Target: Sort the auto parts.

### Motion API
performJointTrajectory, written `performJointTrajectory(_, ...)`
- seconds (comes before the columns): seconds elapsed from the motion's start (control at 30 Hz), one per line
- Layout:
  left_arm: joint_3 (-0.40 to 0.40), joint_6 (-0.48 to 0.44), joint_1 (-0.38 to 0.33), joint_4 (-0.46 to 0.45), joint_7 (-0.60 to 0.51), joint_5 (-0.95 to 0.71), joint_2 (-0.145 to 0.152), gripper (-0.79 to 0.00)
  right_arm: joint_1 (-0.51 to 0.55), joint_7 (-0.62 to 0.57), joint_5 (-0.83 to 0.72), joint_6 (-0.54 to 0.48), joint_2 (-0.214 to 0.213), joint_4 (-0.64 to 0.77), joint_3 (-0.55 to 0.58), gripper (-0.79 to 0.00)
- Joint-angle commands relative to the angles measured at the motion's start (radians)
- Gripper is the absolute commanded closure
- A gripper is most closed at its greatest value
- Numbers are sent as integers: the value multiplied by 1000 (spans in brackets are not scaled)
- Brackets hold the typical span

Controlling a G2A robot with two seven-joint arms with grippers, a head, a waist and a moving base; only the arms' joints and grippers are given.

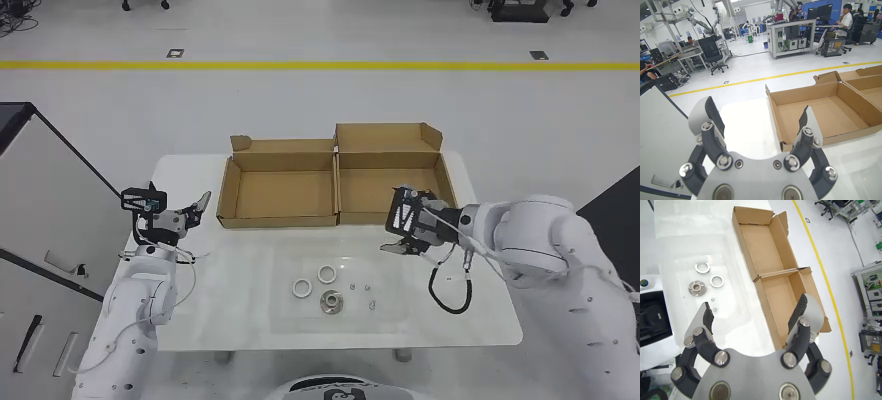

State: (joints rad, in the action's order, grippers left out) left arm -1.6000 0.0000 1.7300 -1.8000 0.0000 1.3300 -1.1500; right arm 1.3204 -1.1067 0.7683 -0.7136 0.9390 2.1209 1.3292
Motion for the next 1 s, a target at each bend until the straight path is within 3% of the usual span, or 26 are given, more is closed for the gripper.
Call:
performJointTrajectory(0.0,0,0,0,0,0,0,0,-785,-49,-40,-58,40,-20,-13,-54,-785)
performJointTrajectory(0.3,0,0,0,0,0,0,0,-785,-195,-111,-169,111,-103,-56,-285,-785)
performJointTrajectory(0.63,0,0,0,0,0,0,0,-785,-292,-91,-197,91,-185,-94,-481,-785)
performJointTrajectory(0.97,0,0,0,0,0,0,0,-785,-372,-45,-177,45,-218,-137,-631,-785)
